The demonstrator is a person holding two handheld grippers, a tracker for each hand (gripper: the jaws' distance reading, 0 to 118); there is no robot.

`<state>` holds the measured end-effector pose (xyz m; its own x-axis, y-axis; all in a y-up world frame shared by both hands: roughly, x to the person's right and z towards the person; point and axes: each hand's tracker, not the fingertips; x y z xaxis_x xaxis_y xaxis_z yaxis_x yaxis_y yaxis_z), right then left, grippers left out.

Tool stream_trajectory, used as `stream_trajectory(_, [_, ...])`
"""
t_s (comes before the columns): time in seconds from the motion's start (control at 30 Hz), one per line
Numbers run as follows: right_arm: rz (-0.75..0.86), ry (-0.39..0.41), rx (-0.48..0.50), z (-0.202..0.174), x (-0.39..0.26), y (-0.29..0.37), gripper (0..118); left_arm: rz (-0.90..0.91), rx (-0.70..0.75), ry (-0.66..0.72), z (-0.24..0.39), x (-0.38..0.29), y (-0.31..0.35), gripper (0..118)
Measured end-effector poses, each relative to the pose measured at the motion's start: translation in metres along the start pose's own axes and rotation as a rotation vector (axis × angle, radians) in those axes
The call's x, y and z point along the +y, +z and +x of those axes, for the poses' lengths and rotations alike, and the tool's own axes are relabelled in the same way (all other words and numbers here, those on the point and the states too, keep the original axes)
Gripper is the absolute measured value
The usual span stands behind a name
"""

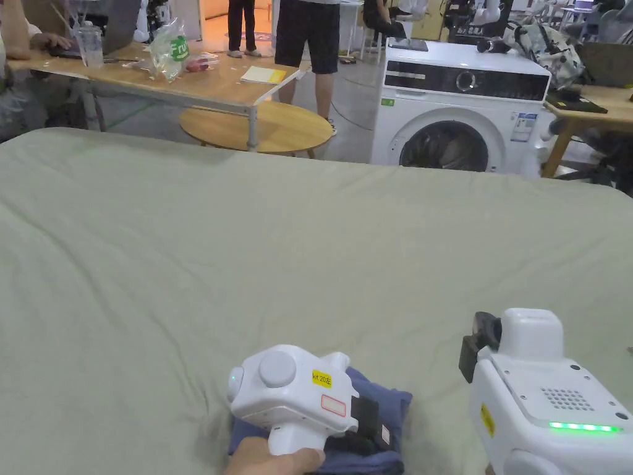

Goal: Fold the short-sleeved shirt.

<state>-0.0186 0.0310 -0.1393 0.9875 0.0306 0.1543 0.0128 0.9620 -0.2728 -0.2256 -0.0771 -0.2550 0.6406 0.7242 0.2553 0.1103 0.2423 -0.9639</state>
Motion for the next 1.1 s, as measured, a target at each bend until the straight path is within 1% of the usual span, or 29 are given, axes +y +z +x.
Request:
stream_trajectory(0.07, [0.01,-0.002,0.0,0.0,0.001,0.001,0,0.035,0.016,-0.033,0.008,0.003,0.018,0])
stream_trajectory(0.17, [0.032,-0.01,0.001,-0.002,0.004,0.001,0,0.163,0.0,-0.132,0.015,0.007,0.06,0])
stream_trajectory(0.23, [0.043,-0.014,0.003,-0.005,0.007,-0.001,0,0.272,0.029,-0.179,0.017,0.008,0.091,0])
stream_trajectory(0.33, [0.07,-0.031,0.008,-0.011,0.012,-0.005,0,0.491,0.184,-0.296,0.016,0.005,0.136,0])
stream_trajectory(0.4, [0.093,-0.034,0.011,-0.017,0.016,-0.007,0,0.636,0.323,-0.377,0.015,-0.002,0.159,0])
stream_trajectory(0.47, [0.119,-0.042,0.012,-0.023,0.02,-0.008,0,0.764,0.431,-0.41,0.012,-0.009,0.175,0])
stream_trajectory(0.6, [0.169,-0.053,0.008,-0.033,0.026,-0.009,0,0.983,0.58,-0.458,0.006,-0.025,0.195,0])
stream_trajectory(0.67, [0.19,-0.059,0.009,-0.037,0.029,-0.009,0,1.064,0.605,-0.48,0.005,-0.033,0.2,0])
stream_trajectory(0.8, [0.192,-0.058,0.011,-0.043,0.037,-0.009,0,1.141,0.629,-0.468,0.002,-0.043,0.206,0])
stream_trajectory(0.9, [0.131,-0.04,0.044,-0.045,0.033,0.001,0,1.135,0.627,-0.461,0.001,-0.044,0.21,0])
stream_trajectory(0.93, [0.085,-0.022,0.048,-0.047,0.028,0.005,0,1.13,0.622,-0.459,-0.001,-0.045,0.211,0])
stream_trajectory(0.97, [0.022,0.003,0.07,-0.05,0.021,0.01,0,1.127,0.617,-0.453,-0.003,-0.045,0.211,0])
stream_trajectory(1.03, [-0.085,0.025,0.126,-0.054,0.005,0.014,0,1.114,0.597,-0.432,-0.007,-0.047,0.212,0])
stream_trajectory(1.07, [-0.16,0.049,0.143,-0.057,-0.006,0.014,0,1.11,0.589,-0.419,-0.009,-0.049,0.213,0])
stream_trajectory(1.1, [-0.205,0.055,0.154,-0.058,-0.015,0.013,0,1.104,0.579,-0.409,-0.011,-0.049,0.212,0])
